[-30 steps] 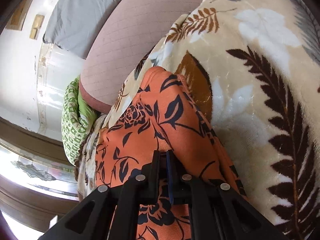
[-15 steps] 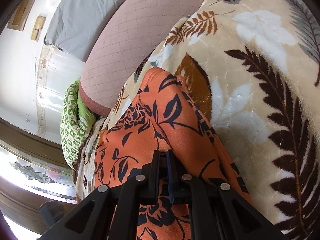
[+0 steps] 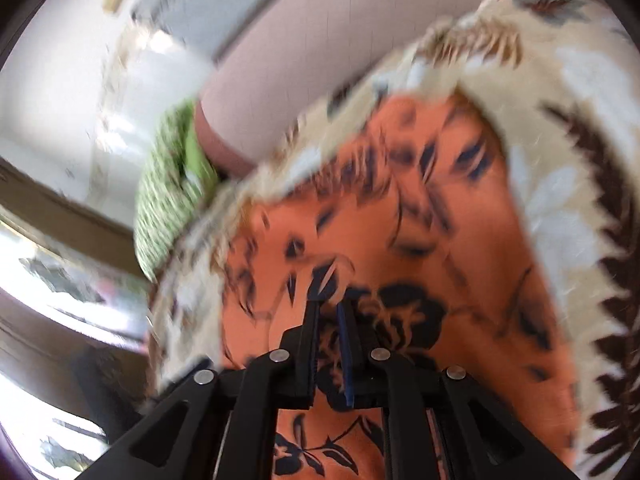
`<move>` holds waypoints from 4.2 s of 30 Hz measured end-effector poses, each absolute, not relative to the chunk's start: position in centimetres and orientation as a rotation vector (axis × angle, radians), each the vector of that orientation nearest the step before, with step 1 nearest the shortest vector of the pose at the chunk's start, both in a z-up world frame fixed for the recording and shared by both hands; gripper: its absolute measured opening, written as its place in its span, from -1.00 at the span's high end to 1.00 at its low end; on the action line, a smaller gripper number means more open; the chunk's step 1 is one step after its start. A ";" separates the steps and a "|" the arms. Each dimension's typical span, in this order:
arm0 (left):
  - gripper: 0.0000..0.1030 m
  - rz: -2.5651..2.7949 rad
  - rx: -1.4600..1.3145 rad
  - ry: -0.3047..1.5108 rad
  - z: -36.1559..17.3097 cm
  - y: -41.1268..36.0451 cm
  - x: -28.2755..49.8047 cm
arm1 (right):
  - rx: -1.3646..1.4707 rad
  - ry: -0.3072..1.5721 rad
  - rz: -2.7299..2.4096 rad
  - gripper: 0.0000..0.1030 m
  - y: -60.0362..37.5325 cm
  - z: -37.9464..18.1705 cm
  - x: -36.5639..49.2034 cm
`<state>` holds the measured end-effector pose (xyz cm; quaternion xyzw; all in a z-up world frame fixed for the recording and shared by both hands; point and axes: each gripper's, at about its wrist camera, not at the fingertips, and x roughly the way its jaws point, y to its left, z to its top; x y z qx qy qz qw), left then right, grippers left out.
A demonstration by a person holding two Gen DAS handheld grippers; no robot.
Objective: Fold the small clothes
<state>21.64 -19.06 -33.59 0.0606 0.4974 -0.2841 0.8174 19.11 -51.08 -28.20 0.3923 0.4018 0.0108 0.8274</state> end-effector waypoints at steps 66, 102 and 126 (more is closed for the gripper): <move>-0.54 -0.803 0.065 1.036 -34.0 -22.3 20.1 | 0.916 0.793 0.137 0.14 -52.8 -28.5 17.0; 0.17 -0.826 -0.065 1.039 -31.2 -18.7 22.4 | 0.841 0.799 0.081 0.19 -50.6 -27.1 17.5; 0.17 -0.652 -0.051 0.925 -27.5 -5.9 14.3 | 0.819 0.746 0.244 0.19 -39.6 -23.9 12.7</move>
